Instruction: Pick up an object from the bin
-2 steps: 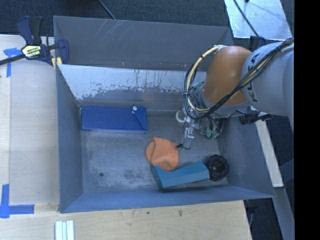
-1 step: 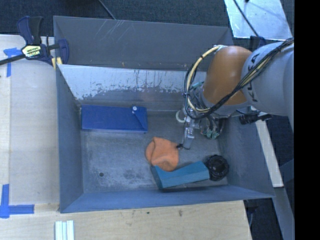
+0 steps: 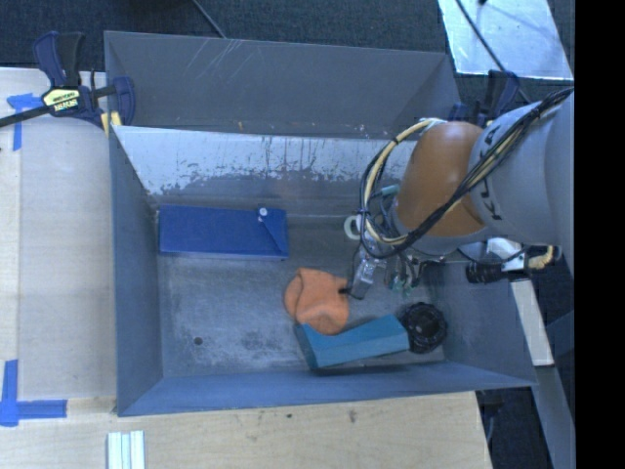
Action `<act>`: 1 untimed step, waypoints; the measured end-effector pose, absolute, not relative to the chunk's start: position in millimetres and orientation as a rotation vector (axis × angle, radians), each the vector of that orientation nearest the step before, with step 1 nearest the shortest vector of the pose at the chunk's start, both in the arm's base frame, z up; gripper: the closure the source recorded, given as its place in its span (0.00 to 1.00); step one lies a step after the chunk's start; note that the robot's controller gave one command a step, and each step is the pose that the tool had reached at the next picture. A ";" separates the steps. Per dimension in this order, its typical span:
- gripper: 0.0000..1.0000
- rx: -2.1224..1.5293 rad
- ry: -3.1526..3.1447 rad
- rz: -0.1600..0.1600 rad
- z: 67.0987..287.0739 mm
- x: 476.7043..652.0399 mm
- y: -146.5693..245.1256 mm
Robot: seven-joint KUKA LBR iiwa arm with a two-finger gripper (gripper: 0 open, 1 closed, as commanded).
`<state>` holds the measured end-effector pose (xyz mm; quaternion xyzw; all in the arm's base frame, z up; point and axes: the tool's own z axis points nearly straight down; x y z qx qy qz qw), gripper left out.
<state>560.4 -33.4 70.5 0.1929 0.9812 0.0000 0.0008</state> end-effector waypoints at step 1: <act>0.00 0.604 3.082 -0.001 70.2 560.4 -33.4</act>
Offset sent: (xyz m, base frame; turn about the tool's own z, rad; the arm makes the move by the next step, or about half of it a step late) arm 0.0000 0.0000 0.0000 0.0000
